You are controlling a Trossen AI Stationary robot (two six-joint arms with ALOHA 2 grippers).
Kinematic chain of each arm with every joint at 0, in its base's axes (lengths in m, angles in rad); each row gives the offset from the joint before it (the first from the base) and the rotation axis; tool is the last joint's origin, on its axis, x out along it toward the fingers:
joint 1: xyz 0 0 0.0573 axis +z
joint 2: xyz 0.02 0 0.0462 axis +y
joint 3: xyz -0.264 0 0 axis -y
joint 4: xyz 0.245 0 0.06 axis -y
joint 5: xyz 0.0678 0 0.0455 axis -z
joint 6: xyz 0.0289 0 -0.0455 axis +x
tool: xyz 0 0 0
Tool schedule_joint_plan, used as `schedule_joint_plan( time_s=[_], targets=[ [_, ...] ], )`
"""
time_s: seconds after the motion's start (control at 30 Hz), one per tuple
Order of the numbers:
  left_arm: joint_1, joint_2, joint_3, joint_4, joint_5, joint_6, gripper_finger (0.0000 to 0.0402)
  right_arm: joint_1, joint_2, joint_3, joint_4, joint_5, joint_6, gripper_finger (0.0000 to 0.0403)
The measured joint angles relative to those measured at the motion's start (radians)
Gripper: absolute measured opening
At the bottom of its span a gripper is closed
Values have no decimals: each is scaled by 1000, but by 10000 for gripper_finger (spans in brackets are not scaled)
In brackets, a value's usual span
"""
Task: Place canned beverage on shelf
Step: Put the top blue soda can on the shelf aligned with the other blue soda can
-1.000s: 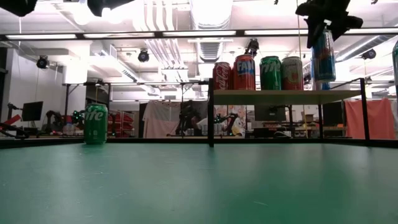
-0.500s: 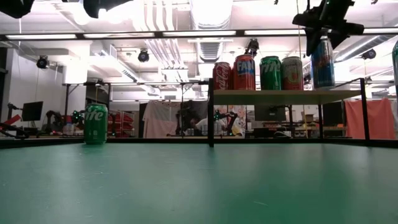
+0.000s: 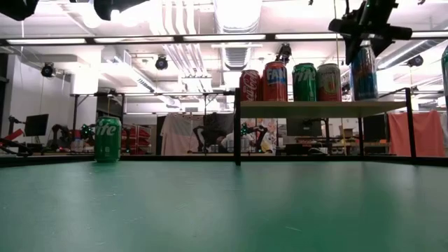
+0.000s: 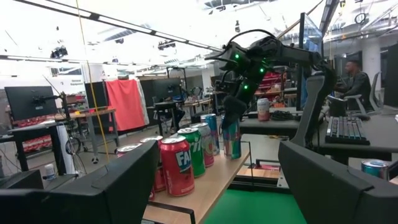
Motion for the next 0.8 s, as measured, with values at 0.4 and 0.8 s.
schedule_joint_plan(
  time_s=[0.4, 0.8],
  targets=[
    [0, 0, 0, 0, 0, 3, 316, 1, 6, -21, 9, 41, 3, 233],
    [0, 0, 0, 0, -1, 4, 316, 1, 7, -24, 2, 75, -6, 253]
  ],
)
